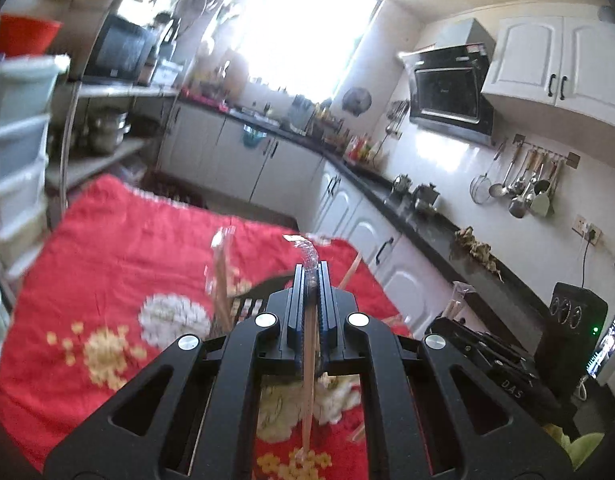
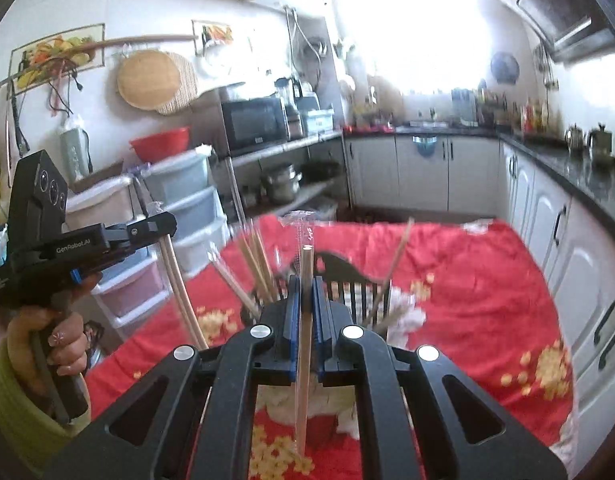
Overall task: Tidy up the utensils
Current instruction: 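Lift the held chopsticks upright over the green caddy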
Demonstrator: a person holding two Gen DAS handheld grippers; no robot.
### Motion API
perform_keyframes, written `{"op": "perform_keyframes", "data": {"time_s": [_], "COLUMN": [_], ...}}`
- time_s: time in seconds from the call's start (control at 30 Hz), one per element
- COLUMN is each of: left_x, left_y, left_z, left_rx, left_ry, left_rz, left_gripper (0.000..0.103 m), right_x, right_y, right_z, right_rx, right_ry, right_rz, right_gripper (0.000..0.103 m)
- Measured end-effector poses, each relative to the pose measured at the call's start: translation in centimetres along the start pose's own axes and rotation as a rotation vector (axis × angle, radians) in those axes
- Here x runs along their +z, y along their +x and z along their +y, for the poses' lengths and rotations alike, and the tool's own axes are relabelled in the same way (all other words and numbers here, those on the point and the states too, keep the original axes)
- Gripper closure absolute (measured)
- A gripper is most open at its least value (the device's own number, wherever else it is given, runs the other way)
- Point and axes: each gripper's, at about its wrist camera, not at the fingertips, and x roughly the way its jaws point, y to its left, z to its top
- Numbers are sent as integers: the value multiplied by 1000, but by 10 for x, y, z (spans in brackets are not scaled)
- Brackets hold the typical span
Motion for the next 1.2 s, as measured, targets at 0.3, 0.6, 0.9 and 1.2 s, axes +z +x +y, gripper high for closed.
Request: {"op": "perform_keyframes", "data": {"time_s": [0.3,0.6,0.9,1.2], "left_x": [34,52,61,47], "left_y": [-7,4,16,45], "left_z": [-27,-43,-41,-25], "left_rx": [33,92,152,229], "left_ry": [84,149,176,178], "left_rz": [-126,-195,-255,-254], "left_gripper": [100,100,100,100], "right_x": [38,60,65,46], "right_y": [-11,-8,23,60], "right_z": [2,5,-3,-8], "right_rx": [-27,-60,-103,-94], "right_ry": [-69,-159,-185,-186], "right_rz": [-159,-280,-314,-306], "right_gripper": [97,97,97,97]}}
